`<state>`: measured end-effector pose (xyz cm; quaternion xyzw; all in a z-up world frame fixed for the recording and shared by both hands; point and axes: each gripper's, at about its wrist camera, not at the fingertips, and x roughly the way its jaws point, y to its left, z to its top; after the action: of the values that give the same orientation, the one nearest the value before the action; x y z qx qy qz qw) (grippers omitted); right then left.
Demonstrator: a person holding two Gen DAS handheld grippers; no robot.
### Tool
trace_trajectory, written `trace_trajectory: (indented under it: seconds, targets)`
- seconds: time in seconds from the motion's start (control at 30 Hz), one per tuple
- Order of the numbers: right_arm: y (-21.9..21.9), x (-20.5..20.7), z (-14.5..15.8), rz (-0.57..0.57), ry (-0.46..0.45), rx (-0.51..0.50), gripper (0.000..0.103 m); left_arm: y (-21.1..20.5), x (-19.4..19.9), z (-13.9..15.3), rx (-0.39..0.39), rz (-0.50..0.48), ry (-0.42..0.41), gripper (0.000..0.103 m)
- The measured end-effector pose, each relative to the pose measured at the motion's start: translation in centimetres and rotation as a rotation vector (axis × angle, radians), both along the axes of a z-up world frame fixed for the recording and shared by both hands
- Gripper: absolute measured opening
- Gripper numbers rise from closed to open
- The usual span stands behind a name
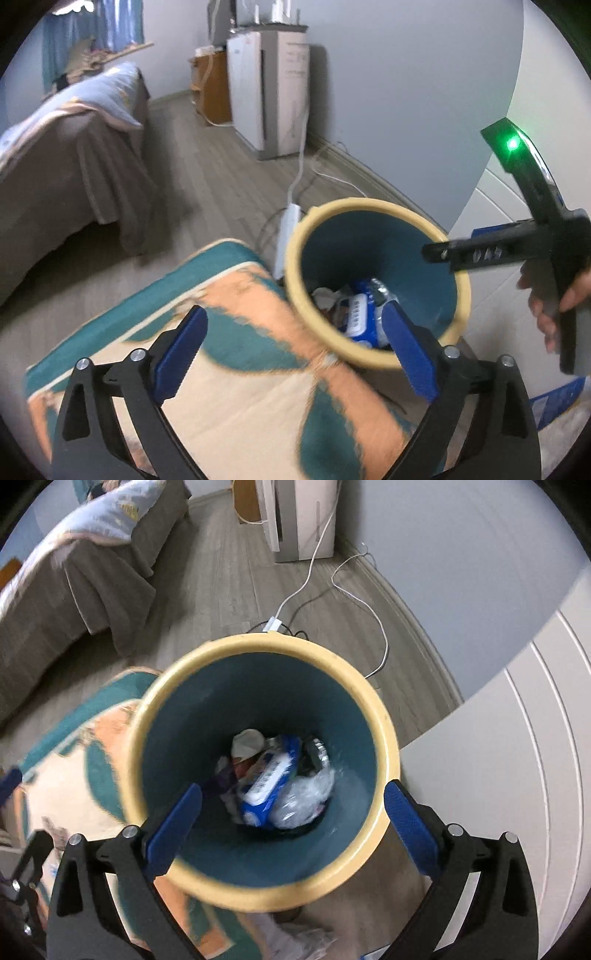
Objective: Collect trash
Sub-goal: 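Move both open tools back over the cushion toward the glove and blister pack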
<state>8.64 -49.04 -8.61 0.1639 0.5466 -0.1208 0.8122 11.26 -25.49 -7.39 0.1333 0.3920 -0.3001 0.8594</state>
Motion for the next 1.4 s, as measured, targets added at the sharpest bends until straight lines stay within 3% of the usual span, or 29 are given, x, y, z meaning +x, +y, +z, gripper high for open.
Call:
trace_trajectory:
  seconds: [0.17, 0.37, 0.6, 0.77, 0.9, 1.03, 1.33, 1.4]
  targets:
    - [2.9, -1.6, 2.9, -0.027, -0.074, 0.058, 0.097, 5.7, -2.3, 3.3, 0.029, 0.060, -0.060, 0.097]
    - [8.5, -2.9, 4.6, 0.030, -0.103, 0.147, 0.097, 14.2, -3.8, 5.8, 0.050, 0.219, -0.072, 0.097]
    - [16.2, -3.2, 5.6, 0.129, -0.110, 0.064, 0.097, 23.3, -5.7, 5.9, 0.046, 0.407, -0.059, 0.098]
    - [23.0, -2.6, 4.7, 0.274, -0.074, -0.028, 0.097, 25.9, -6.6, 5.9, 0.076, 0.442, -0.097, 0.098]
    - [26.8, -2.3, 3.7, 0.322, -0.045, -0.033, 0.097, 27.6, -6.5, 5.5, 0.081, 0.466, -0.099, 0.098]
    - [31.0, -1.8, 1.7, 0.400, 0.005, -0.099, 0.097, 28.8, -6.6, 5.0, 0.096, 0.469, -0.100, 0.098]
    - [36.2, -1.5, -2.9, 0.475, 0.089, -0.095, 0.097, 31.5, -6.3, 3.8, 0.117, 0.484, -0.075, 0.098]
    - [36.8, -1.5, -4.3, 0.479, 0.121, -0.094, 0.093, 31.8, -5.9, 3.4, 0.125, 0.493, -0.062, 0.098]
